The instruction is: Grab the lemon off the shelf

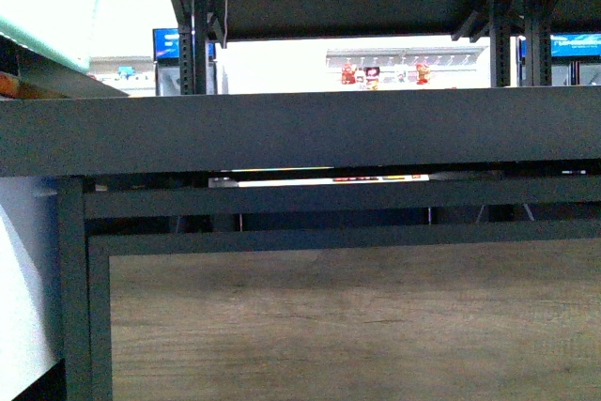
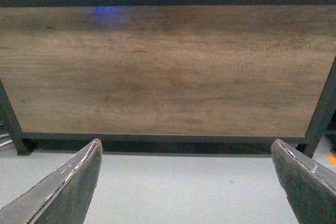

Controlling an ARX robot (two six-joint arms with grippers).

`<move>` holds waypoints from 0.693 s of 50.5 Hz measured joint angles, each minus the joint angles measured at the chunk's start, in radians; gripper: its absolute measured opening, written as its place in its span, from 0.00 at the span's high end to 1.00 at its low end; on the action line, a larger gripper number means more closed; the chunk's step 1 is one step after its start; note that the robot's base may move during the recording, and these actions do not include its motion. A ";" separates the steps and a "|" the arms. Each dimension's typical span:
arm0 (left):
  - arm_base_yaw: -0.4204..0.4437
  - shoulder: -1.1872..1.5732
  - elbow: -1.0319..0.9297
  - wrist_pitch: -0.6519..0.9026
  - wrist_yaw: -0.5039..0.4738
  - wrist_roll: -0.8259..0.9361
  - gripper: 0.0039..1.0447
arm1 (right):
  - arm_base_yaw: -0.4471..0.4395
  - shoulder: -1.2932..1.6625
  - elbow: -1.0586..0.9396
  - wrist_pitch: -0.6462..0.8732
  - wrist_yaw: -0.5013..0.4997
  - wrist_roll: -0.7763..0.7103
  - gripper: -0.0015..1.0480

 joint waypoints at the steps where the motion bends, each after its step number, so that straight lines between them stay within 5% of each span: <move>1: 0.000 0.000 0.000 0.000 -0.001 0.000 0.07 | 0.000 0.000 0.000 0.000 0.000 0.000 0.07; 35: 0.000 0.000 0.000 0.000 -0.002 0.000 0.07 | 0.000 0.000 0.000 0.000 0.000 0.000 0.07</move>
